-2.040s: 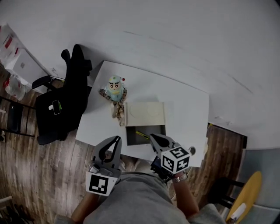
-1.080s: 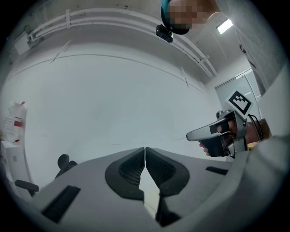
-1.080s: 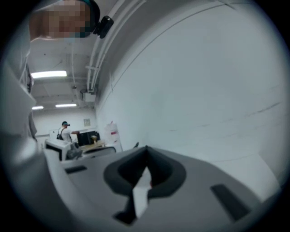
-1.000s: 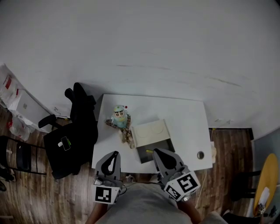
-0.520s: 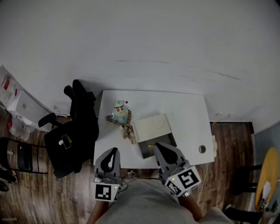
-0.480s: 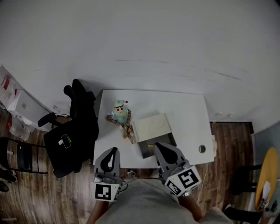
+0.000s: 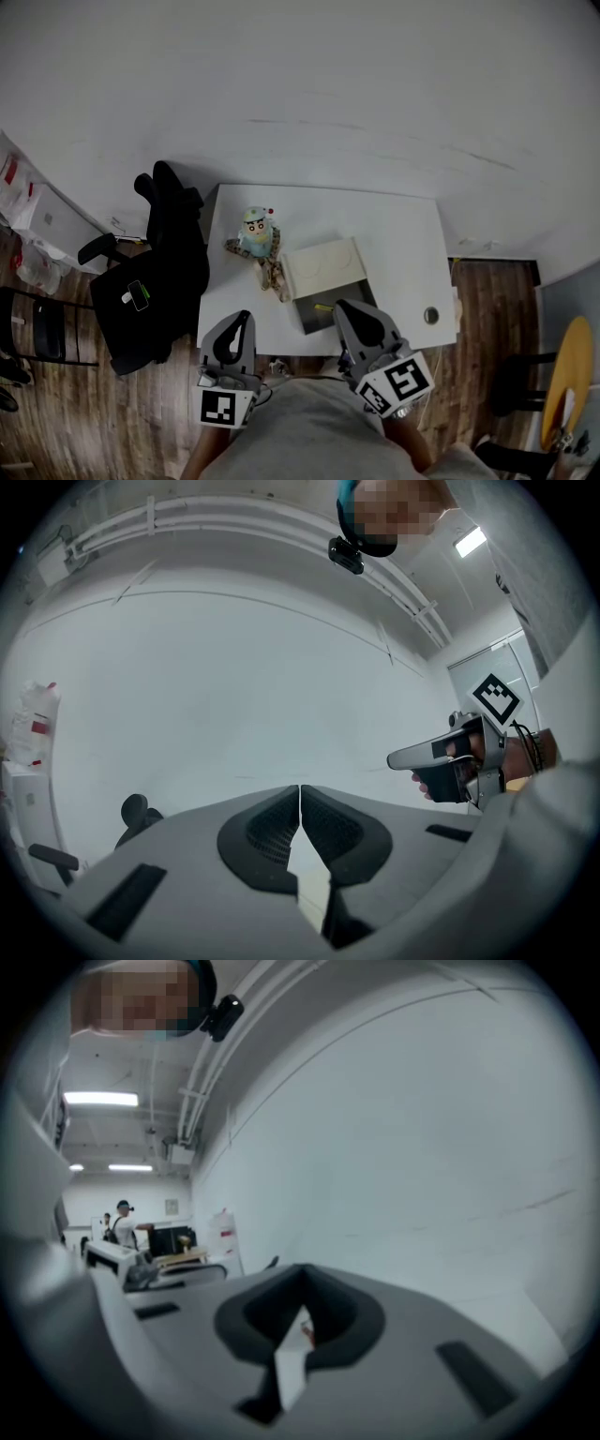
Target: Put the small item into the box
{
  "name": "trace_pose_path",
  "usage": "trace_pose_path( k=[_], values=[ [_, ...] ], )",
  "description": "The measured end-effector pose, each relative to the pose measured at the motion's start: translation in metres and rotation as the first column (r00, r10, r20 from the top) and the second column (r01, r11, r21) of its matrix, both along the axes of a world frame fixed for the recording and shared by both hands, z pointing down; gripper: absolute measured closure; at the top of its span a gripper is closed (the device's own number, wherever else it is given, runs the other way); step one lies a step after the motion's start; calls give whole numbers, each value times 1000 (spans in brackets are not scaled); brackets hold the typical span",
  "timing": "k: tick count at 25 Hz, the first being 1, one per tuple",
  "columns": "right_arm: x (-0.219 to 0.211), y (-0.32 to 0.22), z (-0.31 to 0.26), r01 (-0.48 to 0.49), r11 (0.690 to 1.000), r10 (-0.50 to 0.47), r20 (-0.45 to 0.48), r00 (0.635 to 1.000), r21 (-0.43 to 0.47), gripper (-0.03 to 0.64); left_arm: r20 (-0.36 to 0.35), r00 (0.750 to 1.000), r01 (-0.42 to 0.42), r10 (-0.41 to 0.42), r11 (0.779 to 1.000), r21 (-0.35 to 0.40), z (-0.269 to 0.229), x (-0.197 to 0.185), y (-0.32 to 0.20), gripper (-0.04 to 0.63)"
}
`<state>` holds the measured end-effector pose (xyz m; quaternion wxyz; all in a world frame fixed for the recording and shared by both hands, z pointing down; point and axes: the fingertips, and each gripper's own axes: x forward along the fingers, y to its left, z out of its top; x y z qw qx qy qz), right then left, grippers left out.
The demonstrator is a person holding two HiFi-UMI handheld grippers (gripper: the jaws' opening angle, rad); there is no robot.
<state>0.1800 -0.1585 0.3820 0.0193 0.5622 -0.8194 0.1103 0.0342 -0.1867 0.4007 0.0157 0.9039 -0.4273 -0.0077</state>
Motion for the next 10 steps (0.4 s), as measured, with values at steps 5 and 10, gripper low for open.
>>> trace_pose_path(
  k=[5,10],
  values=[
    [2,1,1,-5,1000,5,-6,1000,-2,584,-3,1000,-4,4,1000,-14,0,2,1,558],
    [5,-2,2,-10,1000,10,-12,1000,-3,584,1,1000,-6,6,1000,-7,1,2,-2,558]
  ],
)
